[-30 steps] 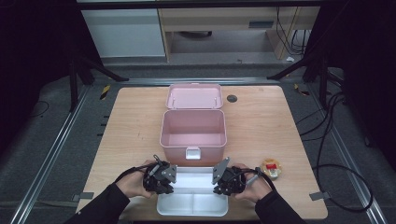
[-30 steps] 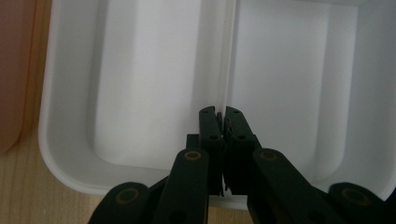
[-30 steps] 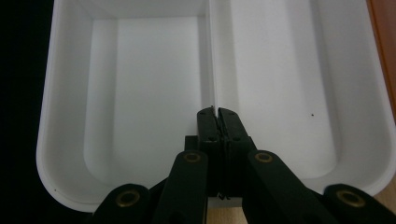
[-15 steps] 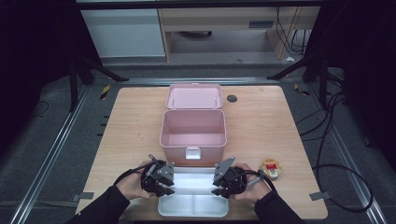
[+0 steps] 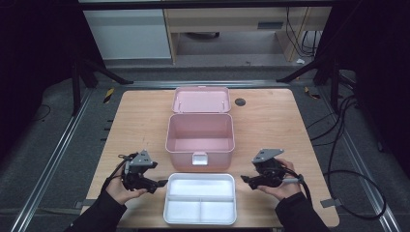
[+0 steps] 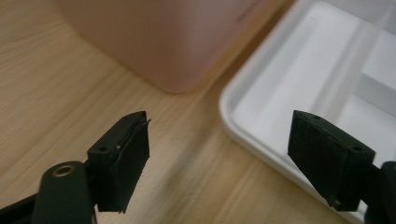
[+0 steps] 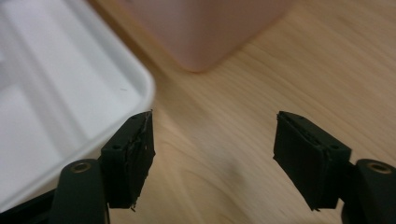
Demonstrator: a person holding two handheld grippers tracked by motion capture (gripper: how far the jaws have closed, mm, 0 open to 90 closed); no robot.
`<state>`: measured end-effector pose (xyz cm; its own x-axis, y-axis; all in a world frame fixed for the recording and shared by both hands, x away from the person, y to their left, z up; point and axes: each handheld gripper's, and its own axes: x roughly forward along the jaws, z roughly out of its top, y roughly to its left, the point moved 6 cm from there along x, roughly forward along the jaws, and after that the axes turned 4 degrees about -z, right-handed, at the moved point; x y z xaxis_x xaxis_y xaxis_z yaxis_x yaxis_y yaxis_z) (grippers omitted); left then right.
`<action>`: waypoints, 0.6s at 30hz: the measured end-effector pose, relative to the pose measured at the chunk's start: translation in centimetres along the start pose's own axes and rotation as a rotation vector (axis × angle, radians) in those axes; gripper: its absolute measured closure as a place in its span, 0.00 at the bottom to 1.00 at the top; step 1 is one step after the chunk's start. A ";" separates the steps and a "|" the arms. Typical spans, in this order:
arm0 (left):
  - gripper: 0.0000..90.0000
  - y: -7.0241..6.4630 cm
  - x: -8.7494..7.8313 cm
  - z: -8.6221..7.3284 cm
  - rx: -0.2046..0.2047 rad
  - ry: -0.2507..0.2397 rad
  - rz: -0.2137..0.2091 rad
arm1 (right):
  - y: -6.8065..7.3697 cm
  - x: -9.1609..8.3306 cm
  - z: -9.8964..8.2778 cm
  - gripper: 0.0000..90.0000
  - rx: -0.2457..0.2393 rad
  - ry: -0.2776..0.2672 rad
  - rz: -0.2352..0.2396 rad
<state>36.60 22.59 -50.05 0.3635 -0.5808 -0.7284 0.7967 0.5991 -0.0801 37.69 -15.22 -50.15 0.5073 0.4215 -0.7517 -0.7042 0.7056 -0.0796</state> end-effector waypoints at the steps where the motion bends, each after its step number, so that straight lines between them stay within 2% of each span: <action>1: 0.22 0.0 0.0 0.0 0.000 0.000 0.000 | 0.0 0.0 0.0 0.32 0.000 0.000 0.000; 2: 0.22 0.9 -0.3 -0.2 -0.056 -0.032 0.018 | -1.3 -0.4 -0.6 0.31 0.033 0.008 -0.061; 3: 0.23 0.9 -0.3 -0.2 -0.056 -0.032 0.018 | -1.3 -0.4 -0.6 0.31 0.033 0.008 -0.061; 4: 0.23 1.3 -0.5 -0.2 -0.081 -0.052 0.031 | -1.9 -0.7 -0.9 0.30 0.043 0.008 -0.089; 5: 0.23 1.6 -0.6 -0.2 -0.088 -0.064 0.041 | -2.9 -1.1 -1.5 0.28 0.065 0.015 -0.119; 6: 0.23 2.1 -0.8 -0.4 -0.099 -0.076 0.063 | -2.9 -1.1 -1.5 0.28 0.065 0.015 -0.119; 7: 0.22 2.7 -1.1 -0.6 -0.121 -0.081 0.092 | -4.2 -1.6 -2.3 0.26 0.099 0.018 -0.161; 9: 0.22 3.2 -1.2 -0.8 -0.133 -0.093 0.107 | -5.2 -1.9 -3.2 0.25 0.144 0.039 -0.179; 10: 0.22 3.8 -1.4 -1.2 -0.160 -0.098 0.115 | -5.5 -2.0 -3.5 0.24 0.162 0.044 -0.180; 11: 0.22 4.1 -1.4 -1.4 -0.171 -0.100 0.124 | -5.8 -2.0 -3.9 0.24 0.182 0.055 -0.184; 12: 0.22 4.1 -1.4 -1.4 -0.171 -0.100 0.124 | -5.8 -2.0 -3.9 0.24 0.182 0.055 -0.184; 13: 0.22 4.5 -1.3 -1.7 -0.179 -0.091 0.130 | -6.2 -1.9 -4.9 0.22 0.209 0.089 -0.181; 18: 0.23 4.7 -1.0 -1.8 -0.182 -0.085 0.128 | -6.4 -1.5 -5.9 0.17 0.211 0.142 -0.177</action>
<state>39.08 27.02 -50.92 0.5009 -0.5335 -0.6815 0.6441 0.7557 -0.1182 38.50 -23.71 -52.37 0.5278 0.2075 -0.8236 -0.4845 0.8700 -0.0913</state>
